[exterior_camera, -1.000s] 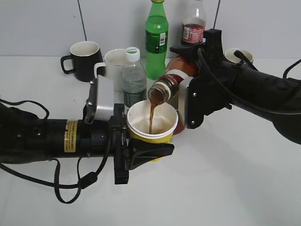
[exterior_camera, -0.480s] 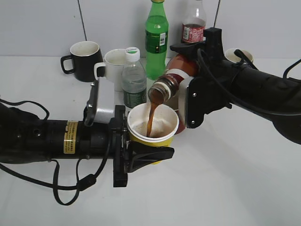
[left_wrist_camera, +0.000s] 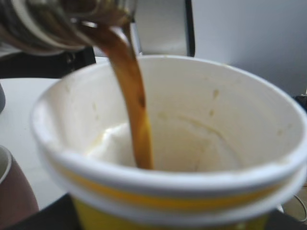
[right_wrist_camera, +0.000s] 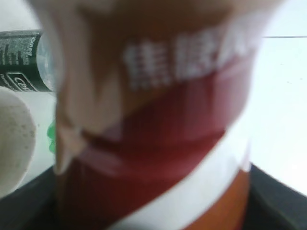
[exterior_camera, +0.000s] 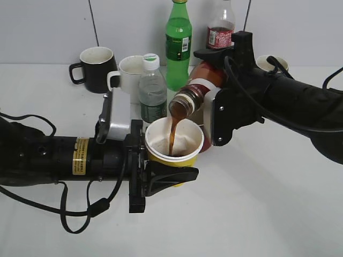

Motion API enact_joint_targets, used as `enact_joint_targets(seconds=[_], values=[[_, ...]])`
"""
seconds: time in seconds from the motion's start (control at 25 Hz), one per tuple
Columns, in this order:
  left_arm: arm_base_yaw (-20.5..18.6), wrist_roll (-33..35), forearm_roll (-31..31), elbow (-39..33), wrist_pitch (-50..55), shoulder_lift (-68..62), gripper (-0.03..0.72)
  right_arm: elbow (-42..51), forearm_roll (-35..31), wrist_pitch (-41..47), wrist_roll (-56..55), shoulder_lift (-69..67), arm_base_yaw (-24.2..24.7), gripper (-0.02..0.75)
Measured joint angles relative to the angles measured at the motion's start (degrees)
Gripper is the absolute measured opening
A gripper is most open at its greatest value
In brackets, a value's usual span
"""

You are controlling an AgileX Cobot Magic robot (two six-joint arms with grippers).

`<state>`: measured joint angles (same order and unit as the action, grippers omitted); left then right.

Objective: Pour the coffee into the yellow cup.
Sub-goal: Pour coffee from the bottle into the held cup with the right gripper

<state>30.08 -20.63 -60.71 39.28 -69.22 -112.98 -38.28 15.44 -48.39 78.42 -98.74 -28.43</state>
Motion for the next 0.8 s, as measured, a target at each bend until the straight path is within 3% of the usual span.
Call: enact_joint_targets(seconds=[0.8], values=[[0.0,0.0,0.3,0.0,0.0,0.0,0.377,0.0,-0.9,-1.2,0.0,0.0,0.0,0.503]])
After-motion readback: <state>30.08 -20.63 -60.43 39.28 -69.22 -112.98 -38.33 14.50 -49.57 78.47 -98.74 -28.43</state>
